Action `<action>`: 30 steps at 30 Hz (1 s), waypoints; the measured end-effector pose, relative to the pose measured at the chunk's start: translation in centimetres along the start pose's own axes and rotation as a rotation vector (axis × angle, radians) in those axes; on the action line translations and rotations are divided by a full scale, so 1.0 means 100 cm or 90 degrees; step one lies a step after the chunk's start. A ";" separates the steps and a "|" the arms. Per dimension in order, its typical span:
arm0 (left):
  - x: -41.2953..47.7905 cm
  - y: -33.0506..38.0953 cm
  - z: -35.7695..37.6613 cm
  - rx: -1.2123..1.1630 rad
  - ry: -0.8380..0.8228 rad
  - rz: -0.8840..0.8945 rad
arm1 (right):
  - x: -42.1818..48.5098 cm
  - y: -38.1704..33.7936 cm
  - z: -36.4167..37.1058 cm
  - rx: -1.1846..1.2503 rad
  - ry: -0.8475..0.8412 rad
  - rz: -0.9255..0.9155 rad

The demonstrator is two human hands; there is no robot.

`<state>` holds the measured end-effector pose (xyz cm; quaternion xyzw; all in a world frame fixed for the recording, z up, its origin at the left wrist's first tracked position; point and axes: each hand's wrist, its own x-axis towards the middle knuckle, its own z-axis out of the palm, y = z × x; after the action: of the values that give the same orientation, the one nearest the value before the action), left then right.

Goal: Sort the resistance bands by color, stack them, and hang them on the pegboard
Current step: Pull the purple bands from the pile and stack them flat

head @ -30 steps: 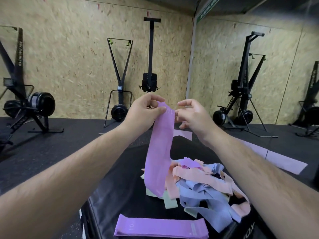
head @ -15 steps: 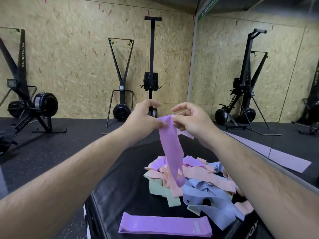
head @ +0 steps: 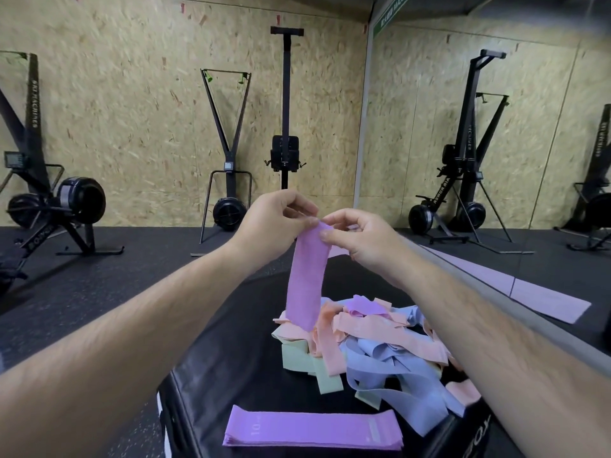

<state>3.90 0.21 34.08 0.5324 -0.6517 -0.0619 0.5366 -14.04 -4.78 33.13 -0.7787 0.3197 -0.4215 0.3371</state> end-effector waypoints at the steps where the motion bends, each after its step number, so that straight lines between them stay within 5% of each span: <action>1: 0.000 0.000 0.000 0.001 0.000 0.004 | 0.000 0.000 0.001 -0.014 0.019 -0.015; 12: 0.004 -0.003 0.002 0.101 -0.016 0.050 | 0.004 0.003 0.002 -0.003 0.059 -0.084; 23: 0.005 0.003 0.007 -0.196 0.011 -0.087 | 0.004 0.007 0.004 0.135 -0.009 -0.038; 28: 0.000 0.004 0.008 -0.110 0.022 -0.019 | 0.003 0.010 0.013 0.076 0.127 -0.062; 30: -0.001 0.003 0.009 -0.105 0.019 -0.018 | 0.004 0.012 0.016 0.082 0.080 -0.010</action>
<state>3.04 -0.02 33.86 0.4965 -0.6287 -0.1145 0.5874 -12.72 -5.31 31.68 -0.7301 0.3060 -0.4918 0.3626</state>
